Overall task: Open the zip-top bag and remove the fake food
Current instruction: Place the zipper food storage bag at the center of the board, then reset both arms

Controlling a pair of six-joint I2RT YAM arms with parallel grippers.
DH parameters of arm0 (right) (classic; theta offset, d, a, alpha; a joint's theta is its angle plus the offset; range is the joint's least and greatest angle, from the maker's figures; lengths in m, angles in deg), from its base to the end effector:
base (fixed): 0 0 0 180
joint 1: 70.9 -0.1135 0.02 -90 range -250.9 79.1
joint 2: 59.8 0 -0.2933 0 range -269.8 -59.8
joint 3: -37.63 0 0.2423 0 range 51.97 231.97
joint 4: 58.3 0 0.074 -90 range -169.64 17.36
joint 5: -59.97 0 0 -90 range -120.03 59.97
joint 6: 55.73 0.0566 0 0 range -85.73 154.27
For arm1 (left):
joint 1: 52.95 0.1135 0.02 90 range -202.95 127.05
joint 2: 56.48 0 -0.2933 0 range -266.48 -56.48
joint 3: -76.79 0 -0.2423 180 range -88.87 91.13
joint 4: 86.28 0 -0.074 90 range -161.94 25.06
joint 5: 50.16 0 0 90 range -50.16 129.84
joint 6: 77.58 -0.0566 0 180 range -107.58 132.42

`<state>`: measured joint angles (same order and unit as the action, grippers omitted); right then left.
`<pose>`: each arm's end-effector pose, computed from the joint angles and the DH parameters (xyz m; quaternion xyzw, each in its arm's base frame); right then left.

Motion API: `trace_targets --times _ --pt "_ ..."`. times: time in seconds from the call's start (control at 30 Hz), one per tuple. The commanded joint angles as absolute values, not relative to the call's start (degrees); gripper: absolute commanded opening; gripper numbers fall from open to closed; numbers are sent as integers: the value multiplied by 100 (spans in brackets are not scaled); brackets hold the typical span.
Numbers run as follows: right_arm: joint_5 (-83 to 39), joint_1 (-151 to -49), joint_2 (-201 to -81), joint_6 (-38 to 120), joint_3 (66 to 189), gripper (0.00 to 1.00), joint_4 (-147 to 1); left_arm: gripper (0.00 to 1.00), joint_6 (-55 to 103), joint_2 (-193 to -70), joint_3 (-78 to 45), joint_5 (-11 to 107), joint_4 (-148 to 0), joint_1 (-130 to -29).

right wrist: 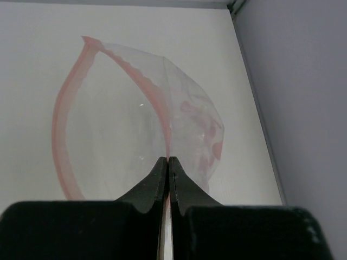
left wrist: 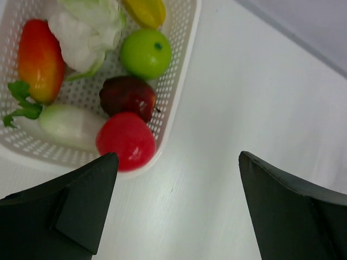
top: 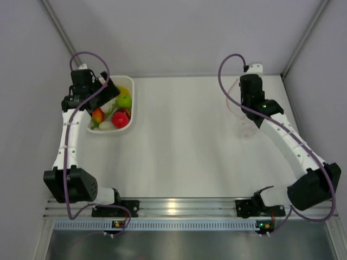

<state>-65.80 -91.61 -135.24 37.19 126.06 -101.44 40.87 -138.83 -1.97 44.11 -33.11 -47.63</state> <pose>0.2793 0.0702 0.3916 0.0238 0.8386 -0.1633 0.5192 0.3170 0.0253 0.4092 -0.2399 0.8504 -0.1259 0.4509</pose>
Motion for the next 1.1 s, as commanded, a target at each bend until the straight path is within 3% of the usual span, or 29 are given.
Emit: trace_targets --times 0.0,0.3,0.4,0.43,0.6,0.63,0.7,0.73,0.87,1.07 --pt "-7097 -9242 -14354 3471 13185 0 -9997 99 3660 -13148 -894 4215 -3099 -5153" --pt "-6713 -10130 -15910 3998 14187 6 -10094 99 3045 -11600 -1538 3177 -2334 -5260" --pt "-6519 -10359 -16026 4182 14627 31 -10191 99 3244 -11230 -1793 2956 -2351 -5260" --pt "-6484 -10386 -16017 4244 14845 51 -10295 99 3307 -11143 -1863 2956 -2403 -5269" --pt "-6474 -10483 -15543 4166 15112 67 -10613 99 3290 -10861 -2487 2903 -2842 -5260" --pt "-6501 -10491 -15412 4157 15059 77 -10630 99 3246 -10834 -2610 2981 -2921 -5251" --pt "-6510 -10492 -14946 4130 14866 86 -10639 98 3202 -10781 -2899 3350 -3141 -5260" --pt "-6510 -10492 -14544 4078 14587 97 -10604 99 3202 -10764 -2971 3430 -3177 -5260" --pt "-6404 -10492 -13549 3920 13882 99 -10420 98 3184 -10598 -3086 3290 -3186 -5277" --pt "-6351 -10492 -12186 3989 13213 99 -10709 99 3035 -10175 -3042 2807 -3177 -6076"
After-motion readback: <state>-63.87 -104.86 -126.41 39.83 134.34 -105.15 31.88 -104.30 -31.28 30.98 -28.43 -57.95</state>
